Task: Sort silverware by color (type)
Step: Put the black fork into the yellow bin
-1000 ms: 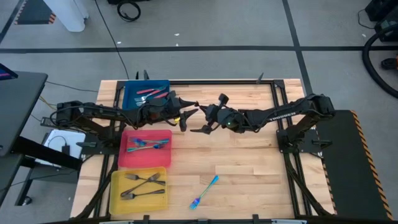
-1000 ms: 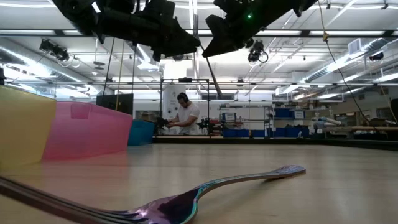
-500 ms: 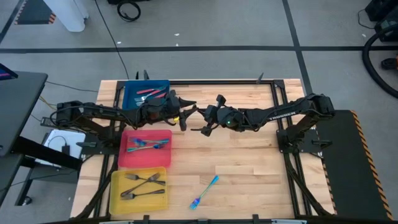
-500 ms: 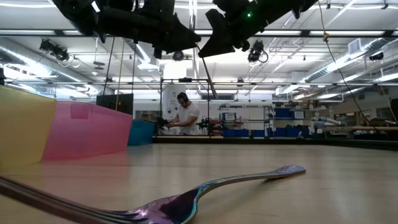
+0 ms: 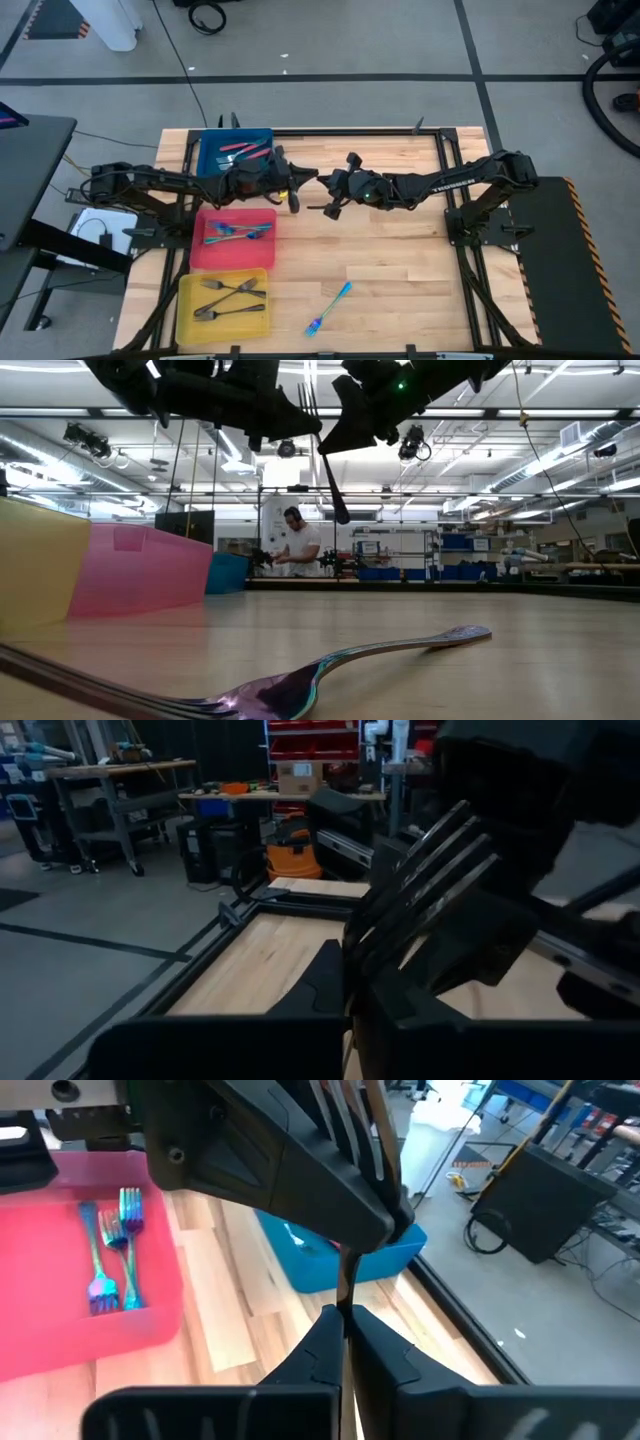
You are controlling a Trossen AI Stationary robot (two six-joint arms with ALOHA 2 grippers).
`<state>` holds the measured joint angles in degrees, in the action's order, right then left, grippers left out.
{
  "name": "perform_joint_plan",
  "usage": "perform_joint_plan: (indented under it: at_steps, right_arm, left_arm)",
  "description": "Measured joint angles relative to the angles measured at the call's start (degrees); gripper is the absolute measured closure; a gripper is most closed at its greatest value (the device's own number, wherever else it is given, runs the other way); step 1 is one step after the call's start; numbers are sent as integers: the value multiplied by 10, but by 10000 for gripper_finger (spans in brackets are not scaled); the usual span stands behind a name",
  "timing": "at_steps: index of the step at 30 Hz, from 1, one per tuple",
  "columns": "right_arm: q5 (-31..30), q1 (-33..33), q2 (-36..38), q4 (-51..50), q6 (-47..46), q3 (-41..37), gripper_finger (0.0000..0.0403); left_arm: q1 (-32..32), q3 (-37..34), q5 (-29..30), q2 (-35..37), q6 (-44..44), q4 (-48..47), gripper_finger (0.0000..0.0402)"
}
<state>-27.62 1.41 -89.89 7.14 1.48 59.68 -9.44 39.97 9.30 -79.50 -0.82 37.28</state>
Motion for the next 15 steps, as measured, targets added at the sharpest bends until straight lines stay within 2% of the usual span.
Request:
perform_joint_plan:
  at_steps: [5,8,10,15]
  right_arm:
    - [8,1,0,-17,0,1,372]
    - [12,4,0,-41,0,0,366]
    - [13,6,0,-56,0,0,364]
    - [11,10,0,-92,1,0,365]
  left_arm:
    - [9,0,-1,19,-38,-40,398]
    - [18,-1,20,51,-59,-102,399]
    - [29,2,21,82,-62,-151,400]
    - [74,43,10,155,-21,-359,400]
